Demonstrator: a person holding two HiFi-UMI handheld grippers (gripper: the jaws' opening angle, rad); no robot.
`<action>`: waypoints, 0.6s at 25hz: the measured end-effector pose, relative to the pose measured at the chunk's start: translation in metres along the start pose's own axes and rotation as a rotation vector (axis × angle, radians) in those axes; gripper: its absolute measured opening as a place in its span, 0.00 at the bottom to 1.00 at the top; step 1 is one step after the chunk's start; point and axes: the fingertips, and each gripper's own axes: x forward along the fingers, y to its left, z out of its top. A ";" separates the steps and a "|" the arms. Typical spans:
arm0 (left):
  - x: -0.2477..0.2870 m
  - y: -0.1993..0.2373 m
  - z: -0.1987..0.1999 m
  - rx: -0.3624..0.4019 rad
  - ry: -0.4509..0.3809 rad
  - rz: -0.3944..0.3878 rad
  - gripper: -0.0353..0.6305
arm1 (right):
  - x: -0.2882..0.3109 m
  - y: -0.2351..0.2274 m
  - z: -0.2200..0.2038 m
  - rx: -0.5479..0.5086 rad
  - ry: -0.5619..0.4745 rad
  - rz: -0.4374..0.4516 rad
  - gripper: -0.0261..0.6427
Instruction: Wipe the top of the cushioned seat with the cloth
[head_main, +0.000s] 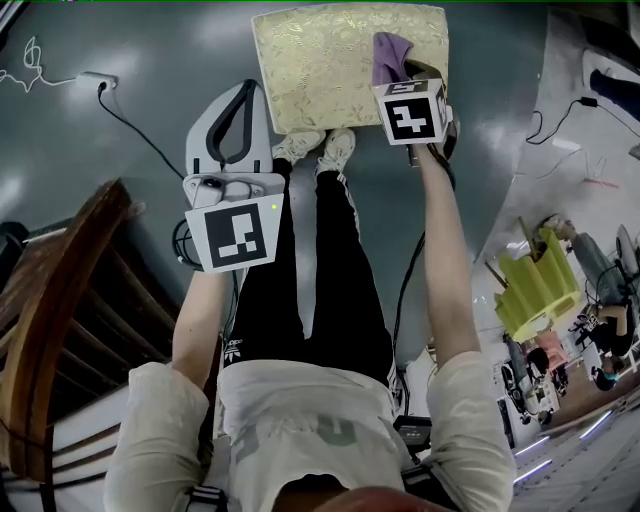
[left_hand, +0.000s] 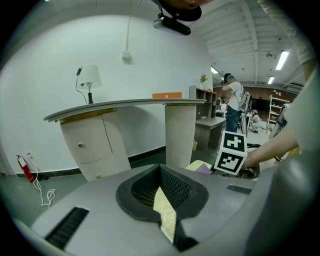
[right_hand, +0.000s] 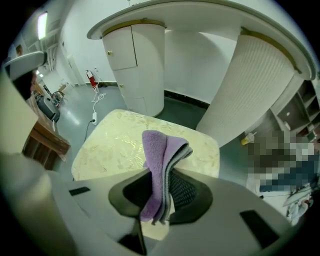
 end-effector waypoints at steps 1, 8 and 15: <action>0.001 -0.002 0.001 0.005 -0.001 -0.002 0.06 | -0.002 -0.012 -0.005 0.003 0.007 -0.024 0.17; 0.006 -0.015 0.003 0.036 0.003 -0.027 0.06 | -0.012 -0.072 -0.028 0.023 0.039 -0.129 0.17; 0.010 -0.031 0.007 0.058 0.011 -0.056 0.06 | -0.017 -0.098 -0.038 0.026 0.052 -0.177 0.17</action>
